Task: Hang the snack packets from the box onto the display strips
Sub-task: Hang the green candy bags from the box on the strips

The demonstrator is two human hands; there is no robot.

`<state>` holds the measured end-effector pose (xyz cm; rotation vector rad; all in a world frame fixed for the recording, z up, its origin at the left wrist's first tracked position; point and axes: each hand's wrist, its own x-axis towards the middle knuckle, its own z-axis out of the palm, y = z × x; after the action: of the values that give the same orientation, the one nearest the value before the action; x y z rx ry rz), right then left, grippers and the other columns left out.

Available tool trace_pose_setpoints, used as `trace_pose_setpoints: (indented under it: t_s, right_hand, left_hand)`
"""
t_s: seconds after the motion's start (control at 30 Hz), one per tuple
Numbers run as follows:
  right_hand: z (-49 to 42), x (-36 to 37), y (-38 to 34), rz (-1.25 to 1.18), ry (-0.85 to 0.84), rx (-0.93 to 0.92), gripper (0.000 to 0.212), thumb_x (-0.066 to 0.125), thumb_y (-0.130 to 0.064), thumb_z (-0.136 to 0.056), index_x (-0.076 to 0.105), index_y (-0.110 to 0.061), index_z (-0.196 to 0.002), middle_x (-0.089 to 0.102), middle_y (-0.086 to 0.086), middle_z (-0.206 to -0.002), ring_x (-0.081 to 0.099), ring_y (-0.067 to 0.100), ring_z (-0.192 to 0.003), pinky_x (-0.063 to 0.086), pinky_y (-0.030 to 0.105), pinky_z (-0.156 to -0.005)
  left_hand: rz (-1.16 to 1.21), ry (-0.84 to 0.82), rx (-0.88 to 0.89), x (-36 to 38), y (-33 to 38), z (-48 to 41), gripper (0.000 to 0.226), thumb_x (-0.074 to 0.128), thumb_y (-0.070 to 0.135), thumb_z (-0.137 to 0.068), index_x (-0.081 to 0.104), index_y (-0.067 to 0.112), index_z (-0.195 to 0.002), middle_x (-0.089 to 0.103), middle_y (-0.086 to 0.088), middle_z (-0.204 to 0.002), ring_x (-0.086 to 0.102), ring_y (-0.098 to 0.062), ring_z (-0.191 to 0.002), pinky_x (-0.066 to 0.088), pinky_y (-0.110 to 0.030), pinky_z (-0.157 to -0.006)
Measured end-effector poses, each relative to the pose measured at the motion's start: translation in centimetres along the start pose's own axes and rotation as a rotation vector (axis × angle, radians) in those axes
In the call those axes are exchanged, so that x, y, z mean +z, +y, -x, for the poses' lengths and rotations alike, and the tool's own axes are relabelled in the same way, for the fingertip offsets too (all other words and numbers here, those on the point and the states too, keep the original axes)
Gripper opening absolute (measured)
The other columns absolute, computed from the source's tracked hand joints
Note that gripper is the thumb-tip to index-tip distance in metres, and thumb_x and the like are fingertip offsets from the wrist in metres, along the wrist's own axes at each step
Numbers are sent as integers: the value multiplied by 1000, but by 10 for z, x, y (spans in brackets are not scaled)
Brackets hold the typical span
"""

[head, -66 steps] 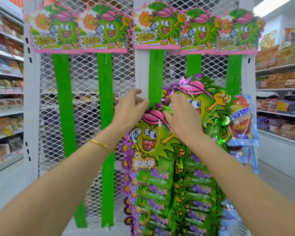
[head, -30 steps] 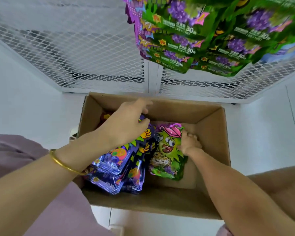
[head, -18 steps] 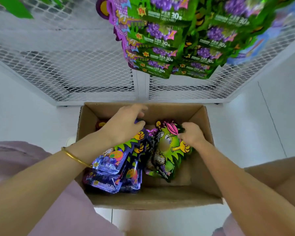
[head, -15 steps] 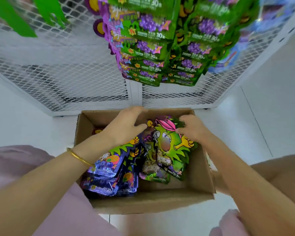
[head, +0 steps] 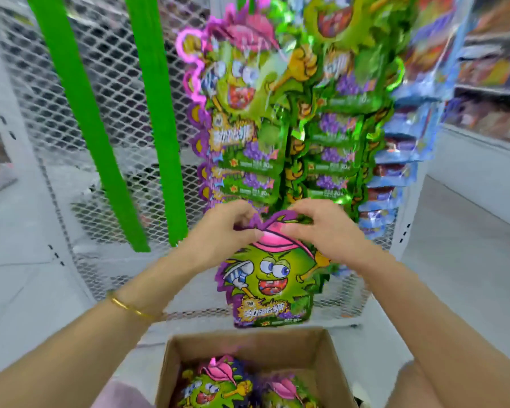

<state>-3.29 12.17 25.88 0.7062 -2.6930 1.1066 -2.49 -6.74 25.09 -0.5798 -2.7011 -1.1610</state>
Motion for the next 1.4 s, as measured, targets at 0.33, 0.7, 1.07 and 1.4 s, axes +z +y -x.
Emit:
trace_pose_setpoints:
  t_s: [0.33,0.7,1.07,1.4]
  right_hand:
    - [-106,-126,-106,216,249,-294,18,59,-18,-90,65,-8,-103,44,-16,-73,43,5,-83,31,2,-62]
    - [-182,-169,-133,427,520,-375,19,59,-18,-87,62,-7,-103,65,11,-100,56,27,-97,38,33,-80]
    - [-212,-172,-153,512,708,-445,18,59,-24,-87,61,-11,-99,63,9,-104,55,29,-100,43,38,-81]
    - [-212,-167,-147,498,655,-413,17,62,-21,-86,58,-7,-94,61,12,-98,54,30,-94,41,39,-79]
  left_hand:
    - [104,643,199,-162,100,-145,34,57,13,-88,54,2,-119,60,-7,-104,54,-14,-91,45,-23,-84]
    - [307,547,121,-196,129,-212,15,54,17,-92,58,10,-104,53,-2,-67,47,-8,-54,44,-14,-51]
    - [567,476,-70,-207,140,-207,14,66,17,-78,63,4,-83,58,-8,-57,54,-21,-46,45,-23,-53]
    - [663,550,-100,-198,135,-209,54,77,29,-67,62,-2,-108,65,-20,-93,55,-25,-66,48,-33,-67]
